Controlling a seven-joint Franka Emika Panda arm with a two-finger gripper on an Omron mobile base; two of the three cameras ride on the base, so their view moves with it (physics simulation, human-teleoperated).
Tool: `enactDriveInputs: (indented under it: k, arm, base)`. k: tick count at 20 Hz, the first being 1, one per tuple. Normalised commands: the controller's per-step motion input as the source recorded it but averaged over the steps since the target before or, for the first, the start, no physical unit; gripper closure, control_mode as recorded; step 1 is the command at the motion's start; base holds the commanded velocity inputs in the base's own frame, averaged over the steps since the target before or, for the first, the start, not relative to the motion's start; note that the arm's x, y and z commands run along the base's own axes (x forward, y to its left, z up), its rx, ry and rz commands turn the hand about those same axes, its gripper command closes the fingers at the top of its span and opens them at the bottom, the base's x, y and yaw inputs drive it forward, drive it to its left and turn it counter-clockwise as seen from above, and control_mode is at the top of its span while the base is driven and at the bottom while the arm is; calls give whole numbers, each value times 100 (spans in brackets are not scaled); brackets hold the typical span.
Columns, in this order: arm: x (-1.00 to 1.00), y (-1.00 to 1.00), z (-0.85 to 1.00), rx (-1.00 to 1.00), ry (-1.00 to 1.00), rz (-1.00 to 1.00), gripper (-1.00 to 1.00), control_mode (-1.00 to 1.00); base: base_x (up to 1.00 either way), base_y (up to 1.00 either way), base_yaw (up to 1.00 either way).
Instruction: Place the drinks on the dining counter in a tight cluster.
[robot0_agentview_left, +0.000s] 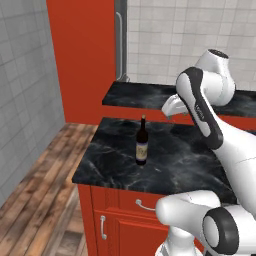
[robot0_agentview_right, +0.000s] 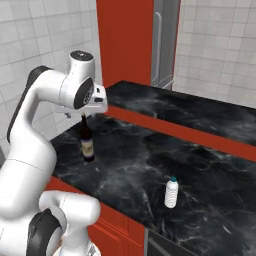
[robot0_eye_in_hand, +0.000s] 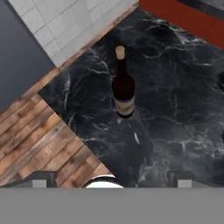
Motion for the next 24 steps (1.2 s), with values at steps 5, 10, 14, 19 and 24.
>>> enactDriveInputs:
  k: [5,10,14,19,24]
  arm:
    - [27,1,-8,7,-33,39,-100,-100]
    - [37,-8,-17,23,-25,31,-100,-100]
    - [33,-22,22,10,-4,18,-100,-100]
    - [72,0,-73,18,-1,26,-100,-100]
    - [85,-1,-66,23,-11,26,-100,-100]
  base:
    - [0,0,0]
    - [0,0,0]
    - [0,0,0]
    - [0,0,0]
    - [0,0,0]
